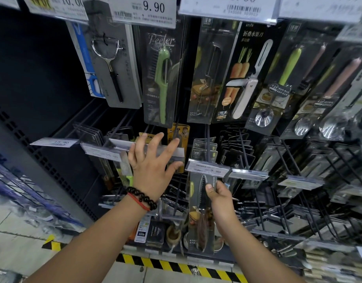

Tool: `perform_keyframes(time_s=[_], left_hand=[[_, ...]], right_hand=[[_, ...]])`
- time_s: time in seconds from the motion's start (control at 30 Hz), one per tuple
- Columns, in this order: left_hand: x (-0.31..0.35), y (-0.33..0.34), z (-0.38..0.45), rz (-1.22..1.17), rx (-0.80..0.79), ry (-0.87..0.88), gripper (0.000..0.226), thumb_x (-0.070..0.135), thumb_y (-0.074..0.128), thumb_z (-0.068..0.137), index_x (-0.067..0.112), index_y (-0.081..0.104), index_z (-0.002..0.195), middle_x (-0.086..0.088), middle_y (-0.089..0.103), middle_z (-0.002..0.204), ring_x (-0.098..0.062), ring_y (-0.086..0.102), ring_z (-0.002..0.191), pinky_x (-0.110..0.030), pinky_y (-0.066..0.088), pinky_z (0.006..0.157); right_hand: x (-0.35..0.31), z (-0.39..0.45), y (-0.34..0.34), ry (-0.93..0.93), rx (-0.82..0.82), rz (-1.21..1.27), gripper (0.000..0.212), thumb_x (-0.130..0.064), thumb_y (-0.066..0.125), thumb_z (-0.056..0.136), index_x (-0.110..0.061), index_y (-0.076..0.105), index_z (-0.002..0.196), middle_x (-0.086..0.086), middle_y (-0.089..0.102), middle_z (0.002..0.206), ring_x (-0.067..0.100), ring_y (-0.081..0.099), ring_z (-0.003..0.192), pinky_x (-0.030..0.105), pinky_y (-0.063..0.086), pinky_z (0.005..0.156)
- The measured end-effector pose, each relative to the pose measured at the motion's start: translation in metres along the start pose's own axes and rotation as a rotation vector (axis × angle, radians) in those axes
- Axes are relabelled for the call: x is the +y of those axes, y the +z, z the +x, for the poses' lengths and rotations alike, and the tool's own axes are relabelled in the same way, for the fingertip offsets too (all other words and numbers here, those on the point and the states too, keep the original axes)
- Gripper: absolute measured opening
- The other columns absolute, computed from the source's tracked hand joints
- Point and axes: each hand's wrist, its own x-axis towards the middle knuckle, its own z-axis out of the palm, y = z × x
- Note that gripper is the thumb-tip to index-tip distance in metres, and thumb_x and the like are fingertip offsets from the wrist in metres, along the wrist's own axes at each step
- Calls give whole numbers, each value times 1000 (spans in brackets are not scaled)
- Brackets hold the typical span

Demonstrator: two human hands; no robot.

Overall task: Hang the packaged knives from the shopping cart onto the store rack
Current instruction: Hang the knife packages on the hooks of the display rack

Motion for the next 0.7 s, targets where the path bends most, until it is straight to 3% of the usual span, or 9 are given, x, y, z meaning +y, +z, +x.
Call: perform_keyframes(time_s=[0.17,0.27,0.37,0.5,0.63,0.7], left_hand=[[0,1,0,14,9,-5,52,60,52,81,40,46,128,3,39,134,-33,28,131,-51,15,106],[0,1,0,18,10,-3,52,60,54,80,41,45,128,4,39,133,-32,29,130,-50,16,105],[0,1,0,20,13,0,53,59,57,79,40,45,127,4,39,132,-31,29,130,-49,16,104],[0,2,0,15,16,-2,53,58,60,78,40,46,126,4,40,130,-32,30,129,-50,17,104],[-1,3,-1,16,21,-5,53,59,60,79,41,46,126,4,42,129,-31,30,129,-50,18,104],[-1,4,-1,19,22,-4,53,60,59,79,40,46,127,3,43,129,-32,30,129,-51,18,104]], right_hand=[[1,-8,2,-49,-50,10,14,-11,50,100,-9,63,100,6,69,99,15,62,91,26,48,82],[-6,-5,4,-57,-26,63,15,-16,51,100,-10,59,90,-4,61,84,7,57,80,16,46,75],[-11,0,5,-41,31,105,23,-21,53,100,-3,54,85,4,51,81,17,49,79,29,41,74],[-9,-2,3,-19,67,114,20,-19,53,100,-2,63,99,23,64,99,29,61,89,33,46,91],[-8,-5,4,-7,67,93,17,-18,53,100,-9,68,96,4,70,93,19,63,92,34,47,91],[-7,-4,3,4,67,84,18,-17,53,100,-7,67,97,3,67,92,18,61,89,34,47,89]])
